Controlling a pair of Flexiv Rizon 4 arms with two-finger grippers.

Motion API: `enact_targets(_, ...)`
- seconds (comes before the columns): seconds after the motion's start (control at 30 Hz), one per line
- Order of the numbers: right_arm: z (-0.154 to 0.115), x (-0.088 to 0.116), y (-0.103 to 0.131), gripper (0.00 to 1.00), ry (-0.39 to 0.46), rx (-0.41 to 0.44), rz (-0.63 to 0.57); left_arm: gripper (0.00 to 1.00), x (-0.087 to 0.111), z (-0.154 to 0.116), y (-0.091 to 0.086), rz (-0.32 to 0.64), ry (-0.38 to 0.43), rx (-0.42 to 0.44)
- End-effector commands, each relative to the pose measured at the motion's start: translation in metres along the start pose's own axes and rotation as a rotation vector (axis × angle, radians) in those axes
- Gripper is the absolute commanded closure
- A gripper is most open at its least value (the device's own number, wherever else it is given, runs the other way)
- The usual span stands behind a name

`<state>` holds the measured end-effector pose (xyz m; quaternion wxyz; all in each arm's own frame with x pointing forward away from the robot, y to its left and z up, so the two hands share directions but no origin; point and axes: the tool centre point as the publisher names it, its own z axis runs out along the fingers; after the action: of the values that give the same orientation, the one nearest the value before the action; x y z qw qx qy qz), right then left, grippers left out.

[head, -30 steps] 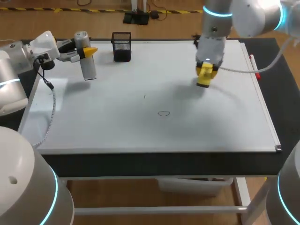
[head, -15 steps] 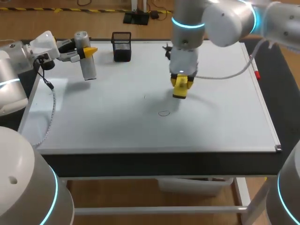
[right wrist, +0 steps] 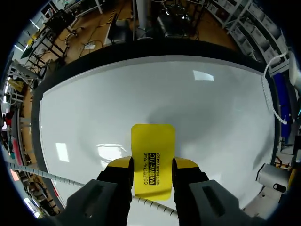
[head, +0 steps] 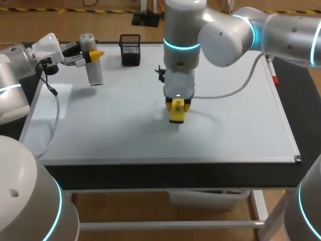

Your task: Pick up the inspection probe, press it on each red-marked spot on the whiteboard one by one, put down the probe, pick up the eraser, and wipe off all the red marks.

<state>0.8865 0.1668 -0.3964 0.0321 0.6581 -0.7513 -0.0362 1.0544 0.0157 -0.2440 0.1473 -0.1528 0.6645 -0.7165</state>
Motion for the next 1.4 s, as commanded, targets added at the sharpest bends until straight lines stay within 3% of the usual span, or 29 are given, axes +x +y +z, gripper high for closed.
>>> enact_targets(0.03,0.005,-0.008,0.009,1.00,-0.008,0.015,-0.021,1.00,0.000,0.001,-0.001,0.001,-0.002,0.001)
enact_targets(0.27,0.016,-0.020,0.018,1.00,-0.027,-0.005,-0.054,1.00,0.000,0.001,-0.001,0.001,-0.002,0.001)
enact_targets(0.77,0.028,-0.026,0.019,1.00,-0.018,-0.003,-0.111,1.00,0.000,0.001,-0.001,0.001,-0.002,0.001)
enact_targets(1.4,0.035,0.007,0.019,1.00,-0.013,0.010,-0.060,1.00,0.000,0.001,-0.001,0.001,-0.002,0.001)
